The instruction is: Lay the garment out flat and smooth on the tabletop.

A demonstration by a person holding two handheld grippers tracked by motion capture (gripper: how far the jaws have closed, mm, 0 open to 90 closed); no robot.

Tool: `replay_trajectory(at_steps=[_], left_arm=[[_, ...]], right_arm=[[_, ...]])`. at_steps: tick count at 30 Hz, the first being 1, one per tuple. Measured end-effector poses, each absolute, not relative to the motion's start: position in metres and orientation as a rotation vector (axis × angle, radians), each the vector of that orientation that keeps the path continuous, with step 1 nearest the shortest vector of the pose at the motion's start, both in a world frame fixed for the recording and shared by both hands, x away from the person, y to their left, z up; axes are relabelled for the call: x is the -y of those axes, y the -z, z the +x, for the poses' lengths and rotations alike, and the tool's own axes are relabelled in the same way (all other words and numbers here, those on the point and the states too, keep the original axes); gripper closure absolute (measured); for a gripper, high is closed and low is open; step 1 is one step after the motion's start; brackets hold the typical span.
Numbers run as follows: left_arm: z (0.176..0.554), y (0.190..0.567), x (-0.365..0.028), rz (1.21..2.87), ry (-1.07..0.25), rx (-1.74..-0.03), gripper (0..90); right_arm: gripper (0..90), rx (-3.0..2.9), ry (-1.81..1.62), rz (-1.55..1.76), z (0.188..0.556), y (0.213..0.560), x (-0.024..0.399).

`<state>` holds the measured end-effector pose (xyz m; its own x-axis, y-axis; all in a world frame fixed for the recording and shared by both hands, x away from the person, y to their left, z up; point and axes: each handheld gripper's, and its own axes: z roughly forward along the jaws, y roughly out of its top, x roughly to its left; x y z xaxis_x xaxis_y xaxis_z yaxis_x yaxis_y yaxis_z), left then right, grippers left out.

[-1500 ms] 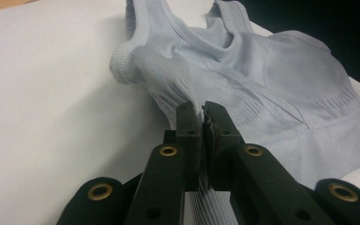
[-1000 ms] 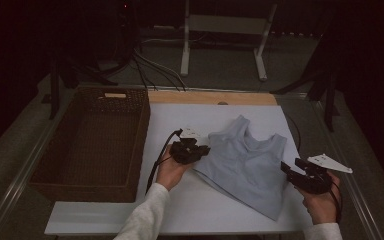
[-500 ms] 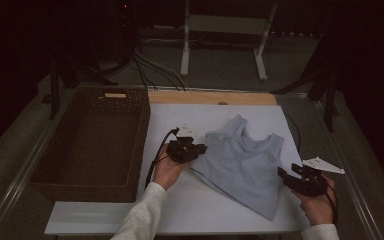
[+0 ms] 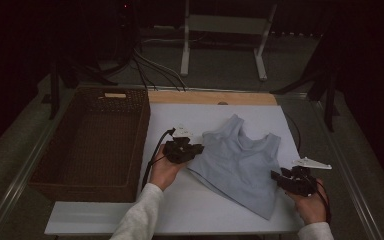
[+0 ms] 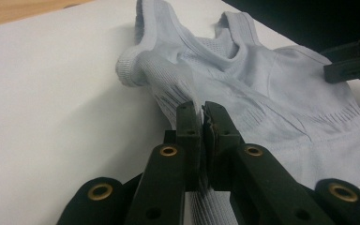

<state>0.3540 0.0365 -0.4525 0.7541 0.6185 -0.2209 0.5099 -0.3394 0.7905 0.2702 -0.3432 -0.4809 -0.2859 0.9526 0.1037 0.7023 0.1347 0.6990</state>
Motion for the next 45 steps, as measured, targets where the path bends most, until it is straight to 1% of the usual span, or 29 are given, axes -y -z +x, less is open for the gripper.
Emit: replay_trajectory(at_steps=[3,7,11,16,30,42,45], left_arm=[[0.352,0.454,-0.039,2.008,-0.143,-0.855,86.3],[0.348,0.454,-0.043,1.995,-0.138,-0.859,86.3],[0.345,0.454,-0.046,1.993,-0.138,-0.856,86.3],[0.341,0.453,-0.052,1.991,-0.142,-0.861,86.3],[0.335,0.453,-0.065,1.987,-0.156,-0.881,86.3],[0.332,0.458,-0.058,2.001,-0.138,-0.868,86.2],[0.332,0.458,-0.057,2.005,-0.139,-0.868,86.2]], right_arm=[[63.2,-2.067,-0.917,1.587,0.272,0.482,0.341],[77.8,-2.084,-0.93,1.57,0.272,0.481,0.34],[83.4,-2.093,-0.929,1.545,0.272,0.479,0.338],[84.9,-2.092,-0.937,1.524,0.275,0.476,0.334],[85.1,-2.091,-0.936,1.47,0.289,0.472,0.321],[85.3,-2.059,-0.912,1.445,0.302,0.467,0.325],[84.1,-2.055,-0.913,1.46,0.303,0.468,0.327]])
